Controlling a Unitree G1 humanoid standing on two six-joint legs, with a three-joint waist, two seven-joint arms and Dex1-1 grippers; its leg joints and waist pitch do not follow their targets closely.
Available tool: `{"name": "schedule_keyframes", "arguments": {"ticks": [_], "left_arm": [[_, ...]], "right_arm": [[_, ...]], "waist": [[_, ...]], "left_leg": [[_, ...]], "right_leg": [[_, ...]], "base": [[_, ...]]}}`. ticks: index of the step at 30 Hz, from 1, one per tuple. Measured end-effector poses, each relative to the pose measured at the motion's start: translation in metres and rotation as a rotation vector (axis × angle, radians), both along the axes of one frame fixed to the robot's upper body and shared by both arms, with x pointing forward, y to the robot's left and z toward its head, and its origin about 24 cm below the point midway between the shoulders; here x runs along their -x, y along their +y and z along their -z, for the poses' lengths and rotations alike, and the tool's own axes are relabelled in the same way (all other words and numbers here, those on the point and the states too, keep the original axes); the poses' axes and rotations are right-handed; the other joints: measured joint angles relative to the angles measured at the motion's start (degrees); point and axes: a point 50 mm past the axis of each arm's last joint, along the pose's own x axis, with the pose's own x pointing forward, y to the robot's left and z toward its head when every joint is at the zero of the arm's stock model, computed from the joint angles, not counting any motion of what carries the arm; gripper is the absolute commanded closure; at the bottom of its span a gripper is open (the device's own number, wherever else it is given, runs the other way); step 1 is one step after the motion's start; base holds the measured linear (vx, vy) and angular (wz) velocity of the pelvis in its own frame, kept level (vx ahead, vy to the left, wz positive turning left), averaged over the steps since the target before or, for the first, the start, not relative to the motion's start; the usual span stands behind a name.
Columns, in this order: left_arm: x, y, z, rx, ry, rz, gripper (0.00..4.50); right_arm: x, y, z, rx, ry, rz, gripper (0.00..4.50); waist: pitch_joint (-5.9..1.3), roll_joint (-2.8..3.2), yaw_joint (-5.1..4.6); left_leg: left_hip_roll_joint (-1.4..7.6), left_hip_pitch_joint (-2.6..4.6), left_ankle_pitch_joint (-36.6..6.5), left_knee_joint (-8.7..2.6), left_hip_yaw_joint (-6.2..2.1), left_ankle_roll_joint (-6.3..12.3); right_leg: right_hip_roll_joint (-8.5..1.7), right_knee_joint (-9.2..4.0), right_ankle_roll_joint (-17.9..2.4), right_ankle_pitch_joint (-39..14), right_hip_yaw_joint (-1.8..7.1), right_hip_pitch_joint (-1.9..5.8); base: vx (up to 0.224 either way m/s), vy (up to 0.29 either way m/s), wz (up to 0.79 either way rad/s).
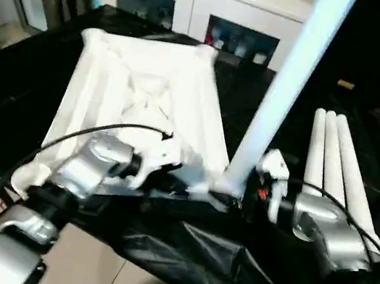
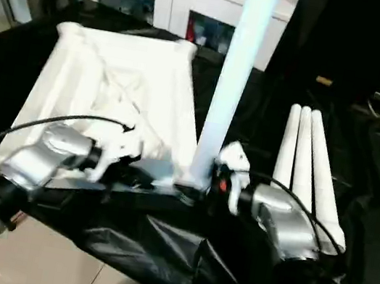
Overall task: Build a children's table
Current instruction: Rotate leg to tighten
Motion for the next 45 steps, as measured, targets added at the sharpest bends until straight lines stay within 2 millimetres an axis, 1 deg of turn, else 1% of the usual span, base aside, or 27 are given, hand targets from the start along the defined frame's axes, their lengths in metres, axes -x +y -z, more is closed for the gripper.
{"name": "schedule_keyframes", "arguments": {"ticks": [1,3,4,7,11,13,14,15,16,18,23,25,29,30,31,32,33,34,35,38,42,45], "left_arm": [[0.000,0.000,0.000,0.000,0.001,0.001,4.50],[0.000,0.000,0.000,-0.001,0.003,0.005,4.50],[0.001,0.000,0.000,-0.002,0.004,0.008,4.50],[0.001,0.000,0.000,-0.001,0.005,0.008,4.50],[-0.001,-0.001,0.002,0.000,-0.005,-0.020,4.50],[-0.004,-0.002,0.004,0.006,-0.014,-0.073,4.50],[-0.007,-0.003,0.003,0.007,-0.023,-0.100,4.50],[-0.011,-0.007,0.005,0.011,-0.029,-0.148,4.50],[-0.014,-0.011,0.005,0.010,-0.038,-0.171,4.50],[-0.022,-0.023,0.005,0.010,-0.061,-0.260,4.50],[-0.031,-0.043,0.007,0.006,-0.099,-0.390,4.50],[-0.033,-0.049,0.007,0.006,-0.108,-0.419,4.50],[-0.033,-0.049,0.007,0.008,-0.109,-0.424,4.50],[-0.033,-0.049,0.007,0.008,-0.108,-0.424,4.50],[-0.033,-0.049,0.007,0.007,-0.108,-0.423,4.50],[-0.033,-0.048,0.007,0.006,-0.106,-0.420,4.50],[-0.033,-0.046,0.007,0.004,-0.106,-0.409,4.50],[-0.032,-0.043,0.007,0.003,-0.106,-0.401,4.50],[-0.032,-0.041,0.007,0.003,-0.106,-0.392,4.50],[-0.029,-0.037,0.005,0.007,-0.107,-0.355,4.50],[-0.021,-0.025,0.005,0.012,-0.089,-0.255,4.50],[-0.016,-0.022,0.005,0.014,-0.070,-0.186,4.50]], "right_arm": [[0.000,0.000,0.000,-0.003,0.004,0.000,1.13],[0.001,0.000,0.001,-0.006,0.017,0.002,1.32],[0.001,0.001,0.001,-0.005,0.021,0.002,1.32],[0.001,0.003,0.001,-0.011,0.024,0.000,1.63],[-0.001,0.005,0.004,-0.020,0.024,0.052,1.72],[-0.007,0.009,0.007,-0.023,0.016,0.136,1.74],[-0.011,0.011,0.008,-0.025,0.005,0.185,1.74],[-0.019,0.014,0.009,-0.029,-0.003,0.269,1.74],[-0.023,0.015,0.010,-0.027,-0.008,0.324,1.75],[-0.038,0.022,0.011,-0.047,-0.003,0.496,1.76],[-0.056,0.033,0.011,-0.053,0.025,0.751,1.76],[-0.061,0.036,0.010,-0.042,0.021,0.807,1.76],[-0.062,0.038,0.011,-0.042,0.004,0.807,1.76],[-0.062,0.038,0.011,-0.045,0.005,0.806,1.41],[-0.062,0.038,0.011,-0.049,0.008,0.803,1.20],[-0.062,0.038,0.011,-0.054,0.011,0.799,1.20],[-0.062,0.039,0.011,-0.062,0.010,0.779,1.04],[-0.062,0.040,0.011,-0.070,0.012,0.759,1.04],[-0.061,0.040,0.011,-0.075,0.012,0.742,0.87],[-0.059,0.039,0.010,-0.080,0.002,0.681,0.87],[-0.044,0.026,0.012,-0.058,-0.044,0.460,0.87],[-0.033,0.016,0.012,-0.040,-0.050,0.334,0.87]], "waist": [[0.00,0.00,0.02],[0.00,0.00,0.13],[0.00,0.00,0.20],[0.00,0.00,0.32],[0.00,0.00,0.25],[-0.01,-0.01,-0.10],[-0.01,-0.01,-0.56],[-0.01,0.01,-1.01],[-0.01,0.01,-1.30],[-0.01,0.01,-1.90],[-0.04,0.11,-2.07],[-0.05,0.12,-2.09],[-0.07,0.16,-2.09],[-0.07,0.16,-2.13],[-0.07,0.16,-2.16],[-0.07,0.16,-2.19],[-0.06,0.13,-2.31],[-0.05,0.13,-2.40],[-0.05,0.13,-2.42],[-0.06,0.15,-2.14],[-0.03,0.20,-1.61],[-0.01,0.23,-0.86]], "left_leg": [[0.00,0.00,0.0,0.01,0.00,0.00],[0.00,0.00,0.0,0.01,0.00,0.00],[0.00,0.00,0.0,0.00,0.00,0.00],[0.01,0.00,0.0,0.00,0.00,-0.01],[0.02,0.05,0.0,0.01,0.00,-0.03],[0.03,0.12,0.0,0.05,0.00,-0.16],[0.03,0.11,-0.1,0.08,0.00,-0.30],[0.03,0.13,0.0,0.11,0.01,-0.35],[0.03,0.13,0.0,0.11,0.01,-0.34],[0.03,0.15,0.2,0.12,0.01,-0.33],[0.03,0.17,0.3,0.09,0.01,-0.30],[0.03,0.14,0.3,0.09,0.01,-0.29],[0.03,0.10,0.3,0.07,0.01,-0.27],[0.03,0.10,0.3,0.07,0.01,-0.27],[0.03,0.10,0.3,0.07,0.01,-0.27],[0.03,0.10,0.3,0.07,0.01,-0.27],[0.03,0.08,0.3,0.06,0.01,-0.27],[0.05,0.00,0.3,0.05,0.01,-0.27],[0.06,-0.03,0.3,0.03,0.01,-0.27],[0.10,-0.01,0.3,-0.01,0.01,-0.26],[0.14,-0.11,0.4,-0.04,0.01,0.05],[0.14,-0.11,0.4,-0.03,0.01,0.07]], "right_leg": [[0.00,0.00,0.0,0.0,0.00,0.00],[-0.01,0.00,0.0,0.0,-0.01,0.00],[-0.01,0.00,0.0,0.0,-0.01,0.00],[-0.01,0.00,0.0,0.0,-0.01,0.00],[-0.01,0.03,0.0,0.0,-0.02,0.04],[0.00,0.05,0.0,0.1,-0.02,0.09],[-0.01,0.02,0.0,0.2,-0.02,0.08],[-0.01,0.00,0.0,0.3,-0.02,0.11],[-0.01,-0.04,0.0,0.4,-0.02,0.10],[-0.02,-0.07,0.1,0.5,-0.02,0.08],[-0.02,-0.11,0.1,0.6,-0.03,0.13],[-0.02,-0.12,0.0,0.7,-0.03,0.12],[-0.02,-0.15,0.0,0.7,-0.03,0.14],[-0.02,-0.14,0.0,0.7,-0.03,0.14],[-0.02,-0.14,0.0,0.7,-0.03,0.13],[-0.02,-0.13,0.0,0.7,-0.03,0.12],[-0.02,-0.13,0.0,0.7,-0.03,0.10],[-0.01,-0.13,0.0,0.7,-0.04,0.08],[-0.01,-0.13,0.0,0.7,-0.07,0.05],[-0.01,-0.15,0.0,0.6,-0.16,-0.05],[-0.04,-0.27,0.0,0.6,-0.30,-0.06],[-0.11,-0.27,0.0,0.6,-0.38,-0.03]], "base": [[0.000,0.000,0.00],[0.000,0.000,0.00],[0.000,0.000,0.00],[0.000,0.000,0.00],[0.000,0.000,0.00],[0.000,0.000,0.00],[0.000,0.000,0.00],[0.000,0.000,0.00],[0.000,0.000,0.00],[0.000,0.000,0.00],[0.000,0.000,0.00],[0.000,0.000,0.00],[0.000,0.000,0.00],[0.000,0.000,0.00],[0.000,0.000,0.00],[0.000,0.000,0.00],[0.000,0.000,0.00],[0.000,0.000,0.00],[0.000,0.000,0.00],[0.000,0.000,0.00],[0.000,0.000,0.00],[0.000,0.000,0.00]]}}
